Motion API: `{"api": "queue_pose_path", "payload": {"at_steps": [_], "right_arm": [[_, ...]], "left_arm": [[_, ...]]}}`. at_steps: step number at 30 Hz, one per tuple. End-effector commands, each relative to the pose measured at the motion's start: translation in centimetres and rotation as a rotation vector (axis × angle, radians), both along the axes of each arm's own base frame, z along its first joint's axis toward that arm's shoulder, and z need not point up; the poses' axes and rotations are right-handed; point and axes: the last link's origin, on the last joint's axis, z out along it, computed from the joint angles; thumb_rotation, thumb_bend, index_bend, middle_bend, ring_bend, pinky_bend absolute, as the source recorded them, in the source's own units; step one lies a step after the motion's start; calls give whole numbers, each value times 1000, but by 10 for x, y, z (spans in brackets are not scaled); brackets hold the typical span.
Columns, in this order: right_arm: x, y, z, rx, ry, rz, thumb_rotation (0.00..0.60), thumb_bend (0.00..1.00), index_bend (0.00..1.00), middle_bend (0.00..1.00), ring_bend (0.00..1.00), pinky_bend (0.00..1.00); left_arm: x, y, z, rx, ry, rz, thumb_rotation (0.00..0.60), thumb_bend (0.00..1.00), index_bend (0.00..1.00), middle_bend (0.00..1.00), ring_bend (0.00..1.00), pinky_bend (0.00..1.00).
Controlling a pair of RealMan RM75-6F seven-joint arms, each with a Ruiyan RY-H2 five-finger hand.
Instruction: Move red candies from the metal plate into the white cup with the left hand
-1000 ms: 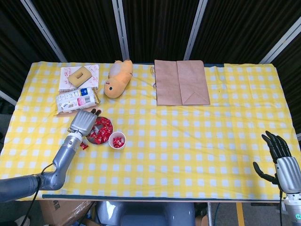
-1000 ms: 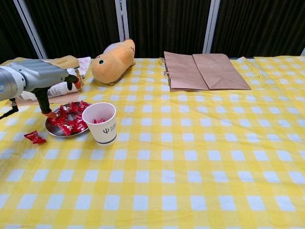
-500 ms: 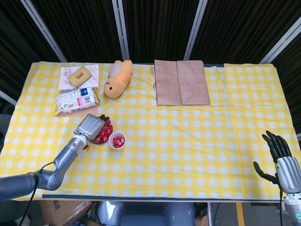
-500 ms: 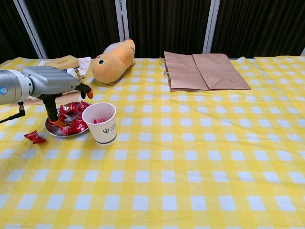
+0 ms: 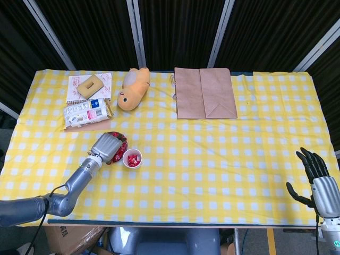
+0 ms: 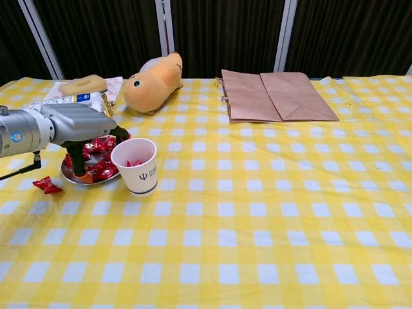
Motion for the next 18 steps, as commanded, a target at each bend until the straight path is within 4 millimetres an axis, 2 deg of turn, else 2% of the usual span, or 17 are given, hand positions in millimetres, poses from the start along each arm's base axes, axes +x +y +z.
{"api": "queue_pose_path", "payload": {"at_steps": [1,5,12,18], "right_arm": [[0,0,0,1,-1,0,600,424,0,0,0,0],[0,0,0,0,0,-1,600,424,0,0,0,0],[0,0,-1,2,1,-1,600,424,0,0,0,0],[0,0,-1,-2,1,0,600,424,0,0,0,0]], "left_arm": [[-2,-1,-2,0,2,4,600,131,269,246,965,927],[-4,-1,-2,4,2,7,600,131,327,289,966,927],[-7,1,-1,15,2,16,600,135,344,315,966,927],[-8,1,-3,11,7,17,600,234,418,371,966,927]]}}
